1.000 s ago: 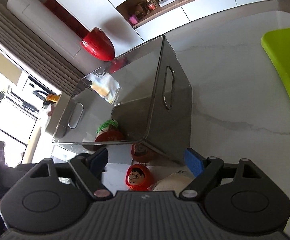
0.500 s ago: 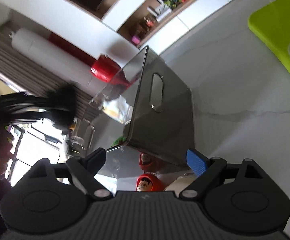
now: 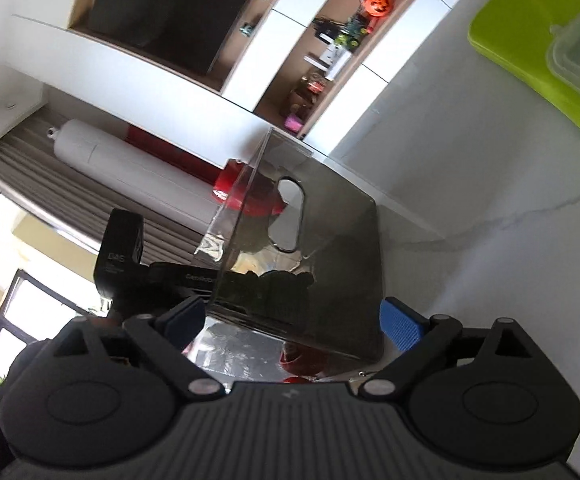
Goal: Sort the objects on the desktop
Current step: 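Carry the black plush into the clear bin and open the left tool, then grasp the red-hooded figurine with the right tool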
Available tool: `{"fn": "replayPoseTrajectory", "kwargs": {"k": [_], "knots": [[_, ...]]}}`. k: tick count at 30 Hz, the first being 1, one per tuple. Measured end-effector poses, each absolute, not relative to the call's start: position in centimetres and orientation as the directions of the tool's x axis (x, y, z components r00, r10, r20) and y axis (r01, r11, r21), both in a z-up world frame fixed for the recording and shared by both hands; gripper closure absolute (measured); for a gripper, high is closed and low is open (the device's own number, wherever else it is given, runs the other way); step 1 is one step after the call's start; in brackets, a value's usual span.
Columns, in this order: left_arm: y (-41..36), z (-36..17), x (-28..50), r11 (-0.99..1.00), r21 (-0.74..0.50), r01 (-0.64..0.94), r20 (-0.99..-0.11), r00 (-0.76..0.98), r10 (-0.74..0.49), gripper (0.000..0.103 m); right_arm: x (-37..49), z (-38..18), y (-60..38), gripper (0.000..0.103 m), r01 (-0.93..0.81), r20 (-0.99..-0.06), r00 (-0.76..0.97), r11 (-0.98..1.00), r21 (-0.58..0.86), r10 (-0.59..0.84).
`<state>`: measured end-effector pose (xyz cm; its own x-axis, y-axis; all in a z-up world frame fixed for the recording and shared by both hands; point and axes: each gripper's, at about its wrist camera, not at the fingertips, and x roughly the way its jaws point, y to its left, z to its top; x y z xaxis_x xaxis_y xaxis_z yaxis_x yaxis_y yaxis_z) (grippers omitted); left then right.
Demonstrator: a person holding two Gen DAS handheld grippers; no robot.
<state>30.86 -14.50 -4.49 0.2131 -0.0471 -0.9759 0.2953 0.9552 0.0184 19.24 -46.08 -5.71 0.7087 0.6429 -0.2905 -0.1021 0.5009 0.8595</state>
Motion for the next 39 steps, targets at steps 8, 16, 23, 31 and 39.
{"fn": "replayPoseTrajectory", "kwargs": {"k": [8, 16, 23, 31, 39], "knots": [[-12.1, -4.3, 30.2, 0.975, -0.008, 0.224, -0.994, 0.107, -0.032, 0.032, 19.7, -5.5, -44.9, 0.008, -0.159, -0.306, 0.667, 0.532, 0.832, 0.679], [-13.1, -0.3, 31.0, 0.962, -0.005, 0.274, -0.973, 0.221, -0.068, 0.024, 18.8, -4.4, -42.5, 0.007, -0.170, -0.409, 0.651, 0.648, 0.742, 0.640], [-11.8, 5.3, 27.4, 0.933, -0.051, 0.357, -0.925, 0.334, -0.178, 0.009, 17.5, -1.8, -40.2, 0.007, -0.179, -0.516, 0.640, 0.764, 0.619, 0.569], [-8.5, 5.9, 19.5, 0.853, -0.223, 0.471, -0.904, 0.228, -0.362, 0.006, 16.4, 2.2, -36.0, 0.008, -0.226, -0.674, 0.562, 0.873, 0.432, 0.479], [-5.7, -2.1, 15.9, 0.846, -0.180, 0.502, -0.957, 0.109, -0.269, 0.004, 17.9, 3.1, -27.5, 0.020, -0.345, -0.866, 0.398, 0.924, 0.166, 0.304]]}}
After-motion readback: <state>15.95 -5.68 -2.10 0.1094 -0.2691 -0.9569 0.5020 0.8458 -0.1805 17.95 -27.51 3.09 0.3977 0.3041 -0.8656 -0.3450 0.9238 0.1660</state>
